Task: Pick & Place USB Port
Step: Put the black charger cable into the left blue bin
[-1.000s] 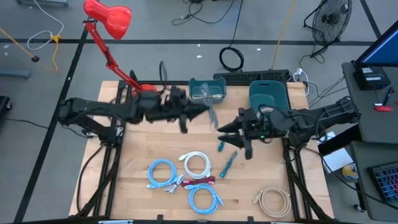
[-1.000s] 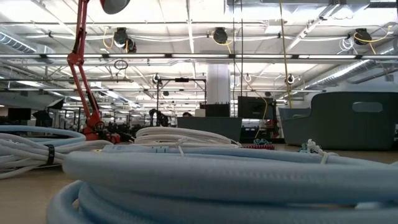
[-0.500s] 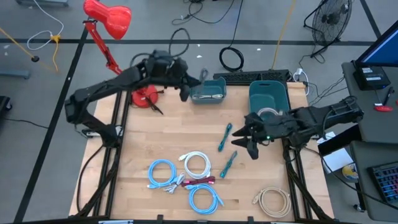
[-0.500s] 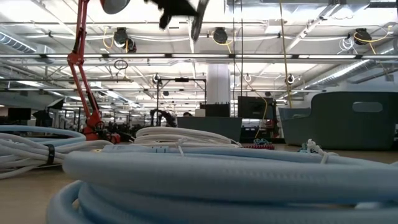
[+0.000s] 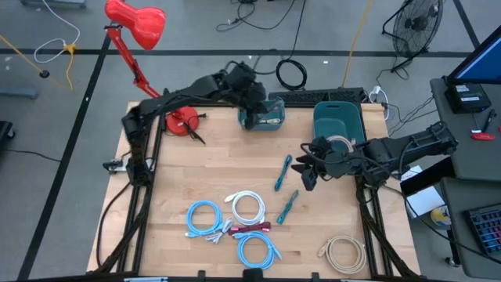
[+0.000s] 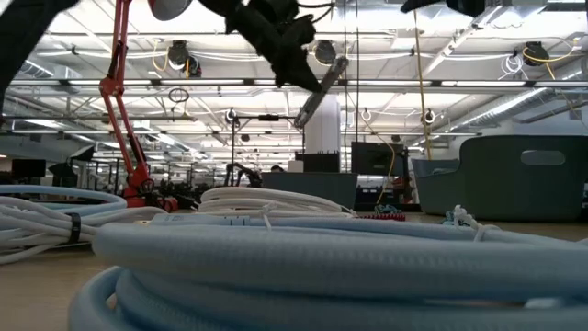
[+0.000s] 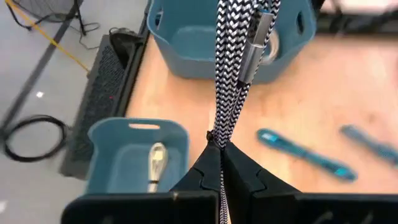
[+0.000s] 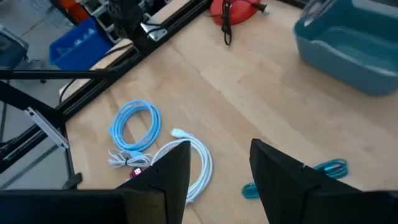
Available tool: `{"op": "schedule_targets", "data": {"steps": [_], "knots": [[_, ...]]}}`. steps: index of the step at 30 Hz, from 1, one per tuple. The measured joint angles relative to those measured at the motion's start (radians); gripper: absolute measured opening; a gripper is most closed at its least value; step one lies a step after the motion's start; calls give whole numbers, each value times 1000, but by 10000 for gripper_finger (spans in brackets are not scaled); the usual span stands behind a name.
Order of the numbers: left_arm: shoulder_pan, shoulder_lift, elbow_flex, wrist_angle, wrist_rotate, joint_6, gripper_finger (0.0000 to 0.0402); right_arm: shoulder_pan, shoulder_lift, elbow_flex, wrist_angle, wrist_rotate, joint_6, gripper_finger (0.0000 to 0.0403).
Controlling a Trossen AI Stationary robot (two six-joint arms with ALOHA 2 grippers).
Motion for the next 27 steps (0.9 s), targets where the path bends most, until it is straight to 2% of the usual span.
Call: {"op": "schedule_targets", "data": {"steps": [3,8,15,19,27], "knots": [[-5,95,124,-113,-96,97,0,-2,2,-61,87,-27,2,155],[9,213,255,-195,-186,148,0,-6,1,-162,235,-70,27,155],[40,304,273,-250,-238,122,0,-13,1,-223,286,-89,23,155],[44,312,266,-268,-312,155,0,-16,-1,-223,295,-89,-4,155],[66,313,264,-270,-267,148,0,-39,-2,-223,317,-89,-25,155]]}}
